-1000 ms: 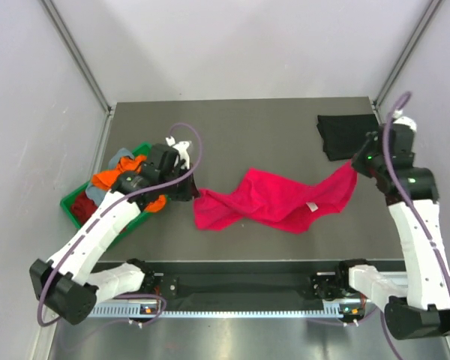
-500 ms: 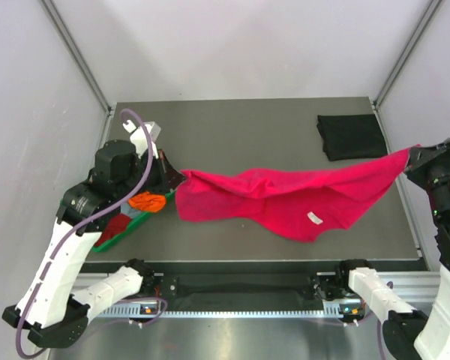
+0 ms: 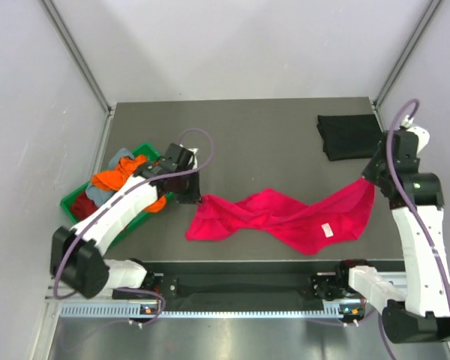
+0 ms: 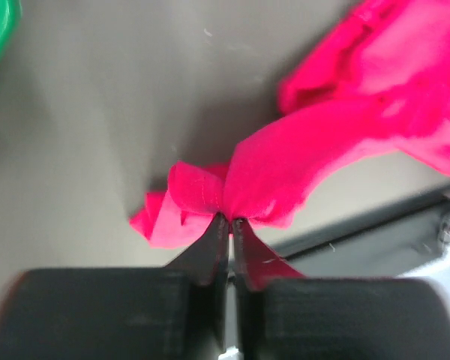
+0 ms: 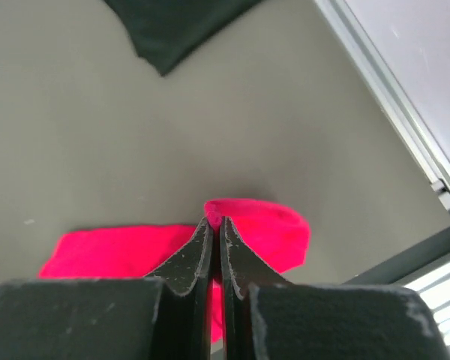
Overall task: Fold and stack the t-shirts
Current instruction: Flatten the tshirt out
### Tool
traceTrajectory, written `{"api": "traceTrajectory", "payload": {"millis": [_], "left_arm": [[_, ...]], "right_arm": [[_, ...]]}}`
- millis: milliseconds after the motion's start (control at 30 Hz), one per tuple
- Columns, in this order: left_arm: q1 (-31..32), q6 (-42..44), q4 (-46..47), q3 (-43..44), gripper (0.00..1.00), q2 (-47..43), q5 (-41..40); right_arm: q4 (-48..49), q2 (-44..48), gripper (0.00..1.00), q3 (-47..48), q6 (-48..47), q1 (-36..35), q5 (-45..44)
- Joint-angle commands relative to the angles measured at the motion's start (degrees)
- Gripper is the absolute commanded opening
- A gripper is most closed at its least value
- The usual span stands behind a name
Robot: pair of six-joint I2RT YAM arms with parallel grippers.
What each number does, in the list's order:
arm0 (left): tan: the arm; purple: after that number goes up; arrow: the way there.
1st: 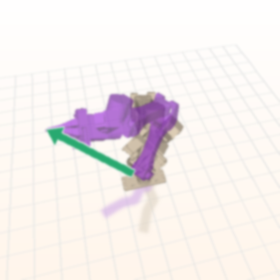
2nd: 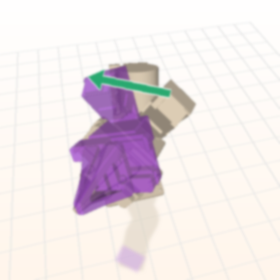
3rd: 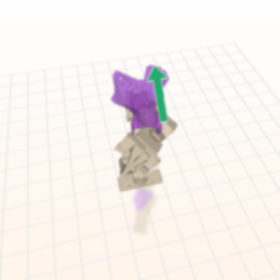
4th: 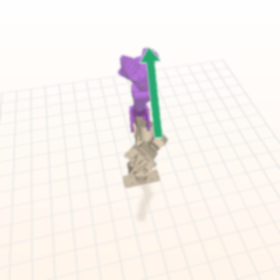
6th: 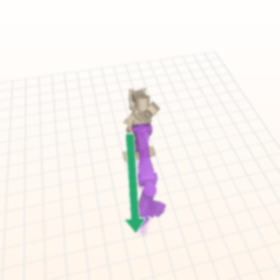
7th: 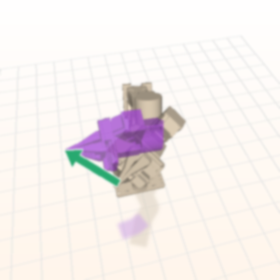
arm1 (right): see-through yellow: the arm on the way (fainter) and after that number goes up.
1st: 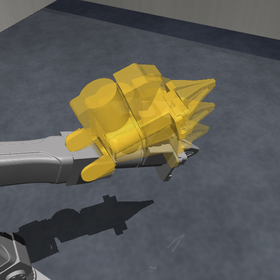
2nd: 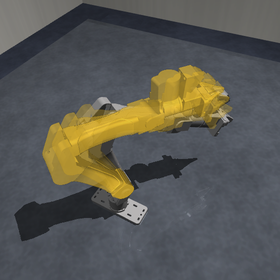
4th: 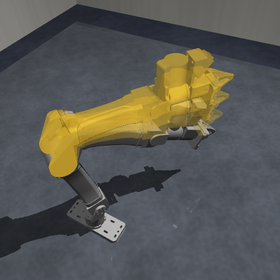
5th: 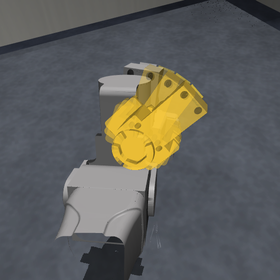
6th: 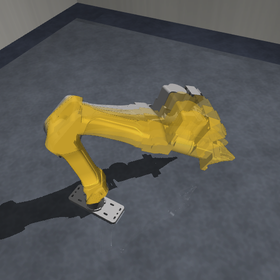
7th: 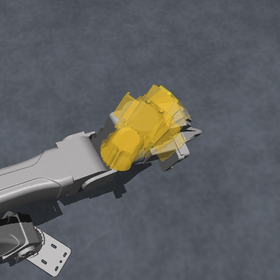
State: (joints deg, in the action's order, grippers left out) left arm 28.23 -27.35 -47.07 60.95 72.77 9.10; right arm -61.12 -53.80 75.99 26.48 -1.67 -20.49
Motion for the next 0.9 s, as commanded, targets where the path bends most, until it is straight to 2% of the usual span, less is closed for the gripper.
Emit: {"api": "traceTrajectory", "payload": {"millis": [0, 67, 100, 133, 233, 300, 433, 467, 567, 667, 800, 867], "left_arm": [[-1.3, 0.9, 7.0, 3.2, 0.12, 5.7, -3.5], [-2.2, 1.8, 6.0, 10.6, 0.23, 12.3, -5.2], [-2.7, 2.7, 3.5, 13.6, 0.33, 14.0, -8.0], [-2.7, 3.7, 2.3, 19.5, 0.37, 17.0, -10.4], [-2.4, 6.0, -2.1, 25.5, 0.44, 18.5, -14.4], [-1.4, 7.8, -1.2, 24.2, 0.44, 16.8, -15.0], [-0.5, 12.2, 2.8, 12.4, 0.44, 10.4, -9.6], [-0.2, 13.4, 3.2, 10.7, 0.43, 10.0, -6.8], [1.5, 14.9, 2.2, 6.6, 0.43, 10.4, -6.6], [4.1, 15.5, 0.3, 4.9, 0.43, 11.8, -8.7], [10.0, 15.9, -1.7, 4.8, 0.47, 14.1, -17.4], [11.5, 17.0, -2.0, 5.2, 0.48, 16.3, -18.1]], "right_arm": [[9.3, -1.3, 0.0, -2.4, -1.3, 3.0, -2.4], [11.7, -4.2, 0.0, -2.8, -1.4, 4.0, -1.0], [12.4, -5.2, 0.0, -2.8, -1.3, 4.8, 1.2], [13.1, -6.0, 0.0, -2.9, -1.4, 5.1, 2.5], [15.9, -8.3, 0.0, -3.6, -1.3, 5.7, 5.0], [17.1, -8.4, 0.0, -4.5, -1.3, 6.2, 6.4], [19.2, -8.3, 0.0, -7.2, -1.4, 6.9, 8.7], [19.9, -8.4, 0.0, -7.5, -1.3, 7.0, 9.4], [20.8, -8.9, 0.0, -7.9, -1.1, 7.3, 11.3], [21.6, -9.0, 0.0, -8.0, -1.0, 7.6, 13.1], [22.8, -8.5, 0.0, -8.9, -0.6, 8.3, 15.6], [23.7, -8.1, 0.0, -9.9, -0.4, 8.5, 17.1]]}}
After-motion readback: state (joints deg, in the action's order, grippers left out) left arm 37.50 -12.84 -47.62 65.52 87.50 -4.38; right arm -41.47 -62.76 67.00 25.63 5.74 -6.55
